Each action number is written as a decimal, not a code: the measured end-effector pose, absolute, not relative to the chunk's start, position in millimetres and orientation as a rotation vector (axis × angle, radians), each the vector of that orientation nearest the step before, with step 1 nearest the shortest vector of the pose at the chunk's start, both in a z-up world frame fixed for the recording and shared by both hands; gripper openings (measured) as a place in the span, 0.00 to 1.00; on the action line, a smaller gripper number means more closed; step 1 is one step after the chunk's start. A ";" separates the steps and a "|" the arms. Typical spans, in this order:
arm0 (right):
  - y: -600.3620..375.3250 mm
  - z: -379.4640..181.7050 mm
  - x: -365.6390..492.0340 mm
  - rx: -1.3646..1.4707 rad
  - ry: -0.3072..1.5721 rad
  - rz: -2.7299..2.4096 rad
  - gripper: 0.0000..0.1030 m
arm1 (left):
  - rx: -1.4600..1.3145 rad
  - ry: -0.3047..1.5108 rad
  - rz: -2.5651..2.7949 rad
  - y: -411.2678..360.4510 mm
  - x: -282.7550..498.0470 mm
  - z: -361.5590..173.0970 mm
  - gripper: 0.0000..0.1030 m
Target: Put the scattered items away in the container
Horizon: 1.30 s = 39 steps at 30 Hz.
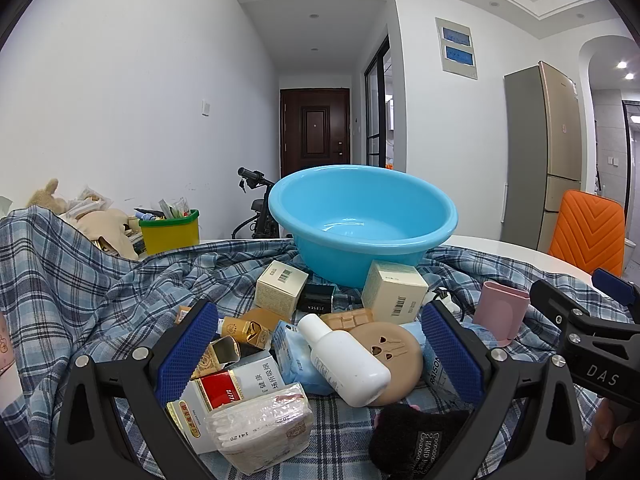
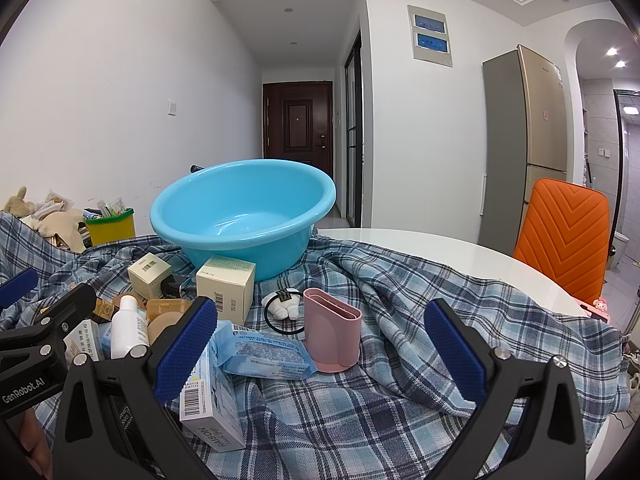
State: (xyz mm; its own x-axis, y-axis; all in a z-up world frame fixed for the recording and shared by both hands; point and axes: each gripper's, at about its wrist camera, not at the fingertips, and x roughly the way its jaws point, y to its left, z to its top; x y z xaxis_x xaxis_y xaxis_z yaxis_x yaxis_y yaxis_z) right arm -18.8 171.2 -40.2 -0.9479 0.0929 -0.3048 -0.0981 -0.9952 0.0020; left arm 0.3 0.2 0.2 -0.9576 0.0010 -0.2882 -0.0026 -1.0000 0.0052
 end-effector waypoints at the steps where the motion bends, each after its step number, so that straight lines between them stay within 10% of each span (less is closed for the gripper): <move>1: 171.0 -40.2 -18.7 -0.469 0.026 3.008 1.00 | -0.457 0.009 3.106 0.3 0.4 0.2 1.00; 39: 172.9 -39.6 -18.3 -0.468 0.033 2.999 1.00 | -0.456 0.003 3.104 -0.1 0.4 0.1 1.00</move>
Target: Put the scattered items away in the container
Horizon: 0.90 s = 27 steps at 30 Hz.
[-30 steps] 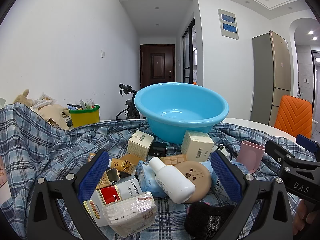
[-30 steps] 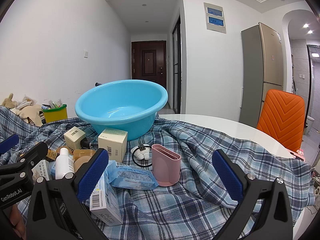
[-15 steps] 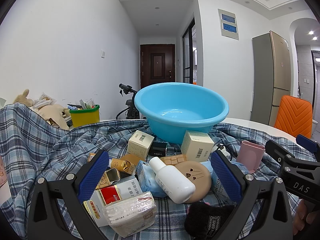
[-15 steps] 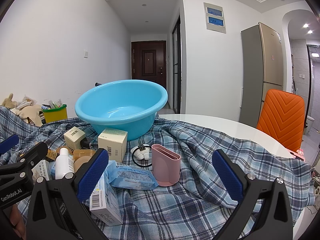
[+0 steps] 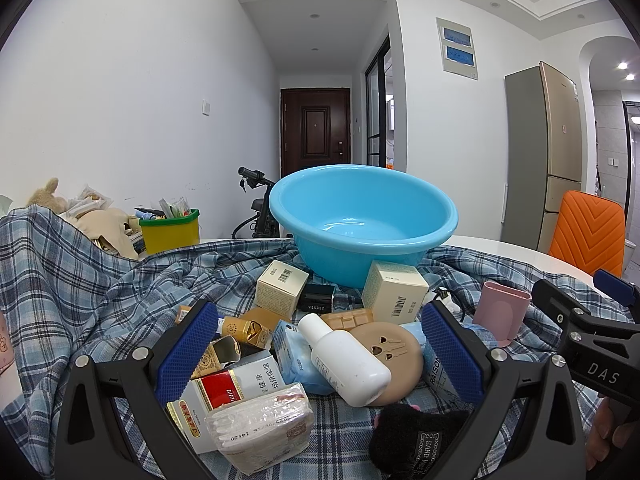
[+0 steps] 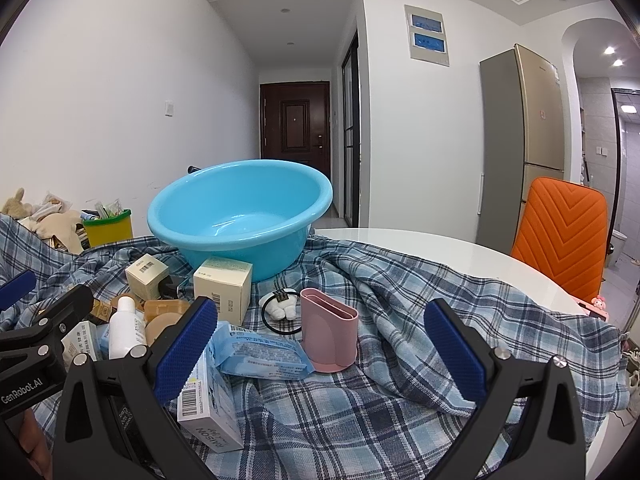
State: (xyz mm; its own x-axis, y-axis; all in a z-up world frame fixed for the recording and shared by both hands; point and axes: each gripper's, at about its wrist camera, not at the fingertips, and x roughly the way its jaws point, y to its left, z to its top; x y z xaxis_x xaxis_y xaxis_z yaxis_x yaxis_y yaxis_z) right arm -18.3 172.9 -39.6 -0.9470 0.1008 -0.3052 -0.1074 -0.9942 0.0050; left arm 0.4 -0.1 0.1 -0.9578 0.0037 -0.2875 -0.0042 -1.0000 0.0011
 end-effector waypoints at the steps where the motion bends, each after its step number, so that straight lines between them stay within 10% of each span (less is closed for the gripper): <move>1: 172.8 -39.7 -18.3 -0.468 0.033 2.999 1.00 | -0.456 0.002 3.104 -0.1 0.3 0.1 1.00; 27: 167.8 -41.2 -21.3 -0.490 0.019 3.003 1.00 | -0.493 0.011 3.111 4.6 -1.7 -0.2 1.00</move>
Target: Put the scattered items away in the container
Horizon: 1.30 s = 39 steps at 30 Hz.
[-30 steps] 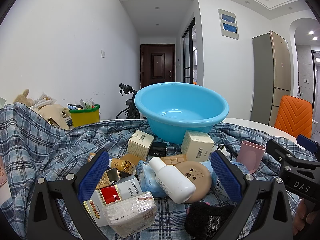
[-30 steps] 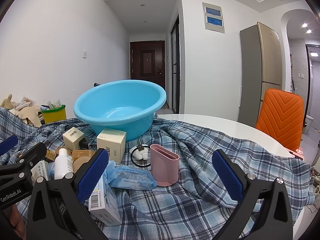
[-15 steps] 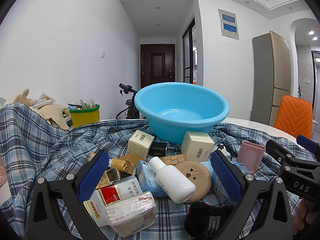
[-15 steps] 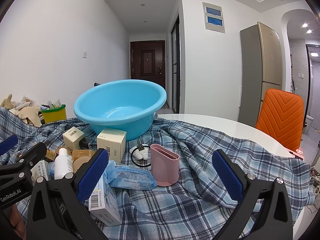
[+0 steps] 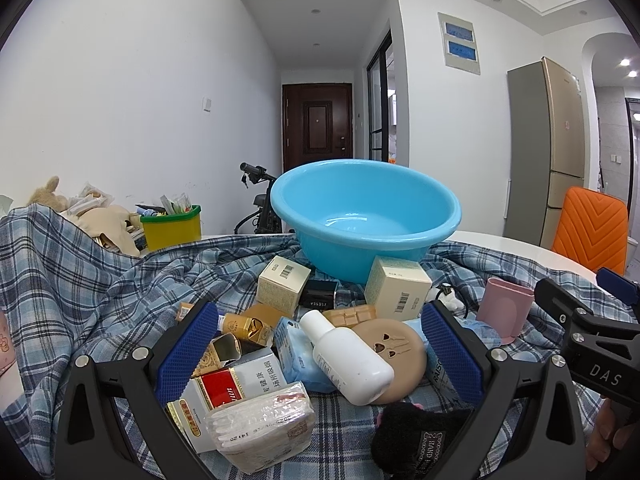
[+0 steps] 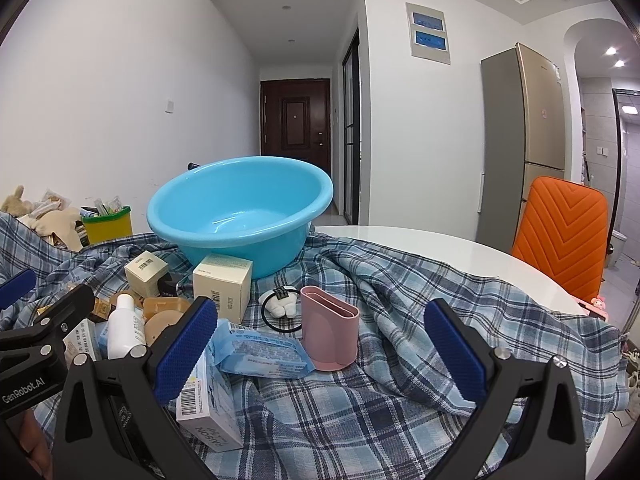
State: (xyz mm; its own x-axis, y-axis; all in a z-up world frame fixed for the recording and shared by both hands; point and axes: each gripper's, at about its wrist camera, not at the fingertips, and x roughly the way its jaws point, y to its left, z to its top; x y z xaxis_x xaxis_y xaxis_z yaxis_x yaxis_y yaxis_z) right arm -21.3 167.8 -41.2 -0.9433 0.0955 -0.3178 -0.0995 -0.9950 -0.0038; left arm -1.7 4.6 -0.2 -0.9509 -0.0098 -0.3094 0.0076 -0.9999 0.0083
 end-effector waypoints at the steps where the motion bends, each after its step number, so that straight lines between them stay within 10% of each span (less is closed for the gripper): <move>1: 167.1 -41.4 -22.5 -0.496 0.013 3.014 1.00 | 0.501 -0.005 -3.094 4.1 -3.3 -1.1 1.00; 9: 149.6 0.4 -15.3 -0.388 -0.242 3.022 1.00 | 0.623 0.072 -3.057 -7.0 -24.0 34.4 1.00; 26: 165.5 139.6 -12.9 -0.190 -0.143 3.049 1.00 | 0.377 0.004 -3.118 -2.2 -18.9 187.0 1.00; 39: 168.0 144.9 -14.7 -0.278 -0.162 3.071 1.00 | 0.316 -0.224 -3.028 12.4 -4.5 197.7 1.00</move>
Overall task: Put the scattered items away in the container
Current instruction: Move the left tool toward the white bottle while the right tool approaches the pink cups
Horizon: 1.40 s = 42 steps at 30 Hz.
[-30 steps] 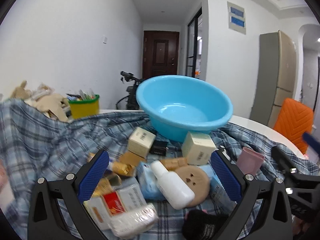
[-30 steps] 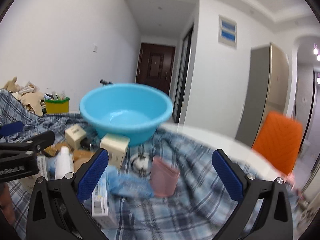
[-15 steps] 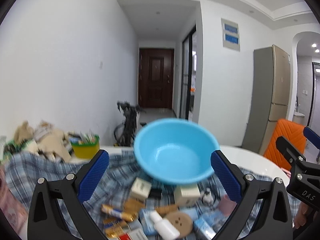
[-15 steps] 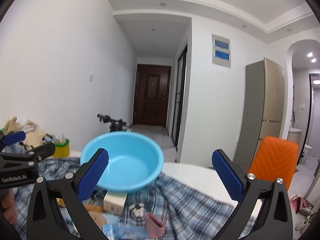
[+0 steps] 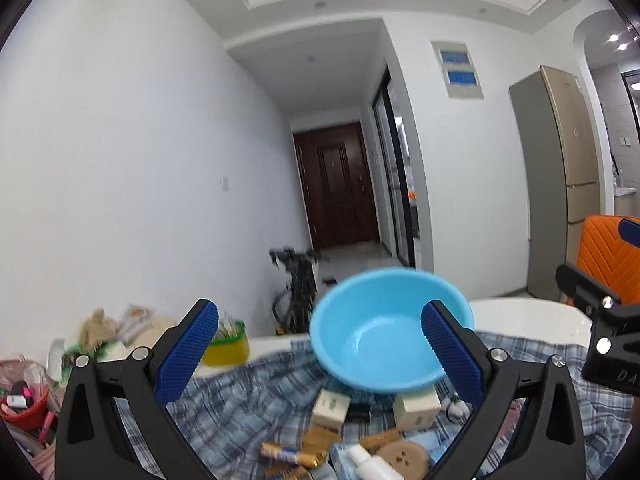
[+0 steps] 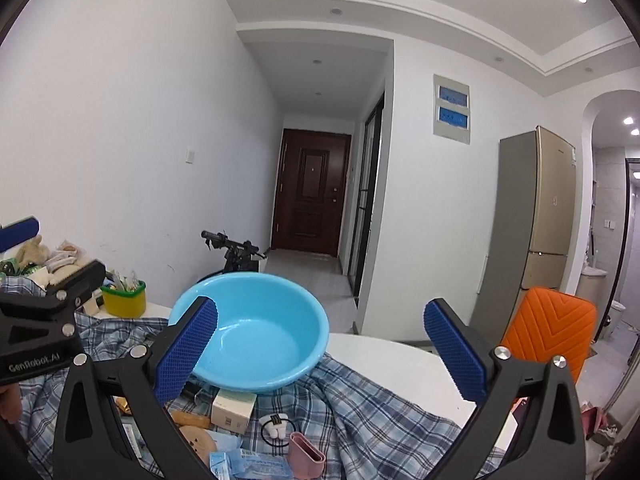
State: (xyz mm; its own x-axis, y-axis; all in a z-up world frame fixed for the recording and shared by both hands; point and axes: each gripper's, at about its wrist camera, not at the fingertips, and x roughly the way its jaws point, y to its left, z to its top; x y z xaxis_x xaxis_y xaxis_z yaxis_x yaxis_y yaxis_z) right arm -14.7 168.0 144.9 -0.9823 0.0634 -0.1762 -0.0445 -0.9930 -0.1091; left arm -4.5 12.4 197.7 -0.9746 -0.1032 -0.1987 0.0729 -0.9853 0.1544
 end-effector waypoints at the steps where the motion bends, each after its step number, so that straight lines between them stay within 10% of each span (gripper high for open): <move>1: 170.4 144.4 -17.1 -0.318 -0.140 3.081 1.00 | 0.371 -0.206 -3.036 10.5 -8.4 196.3 1.00; 13: 191.9 137.4 -65.5 -0.965 -0.123 3.129 1.00 | 1.154 -0.085 -3.032 -13.6 -68.9 158.9 1.00; 42: 171.2 125.6 -105.8 -1.211 -0.108 3.101 1.00 | 1.169 -0.164 -2.963 -22.1 -97.3 143.9 1.00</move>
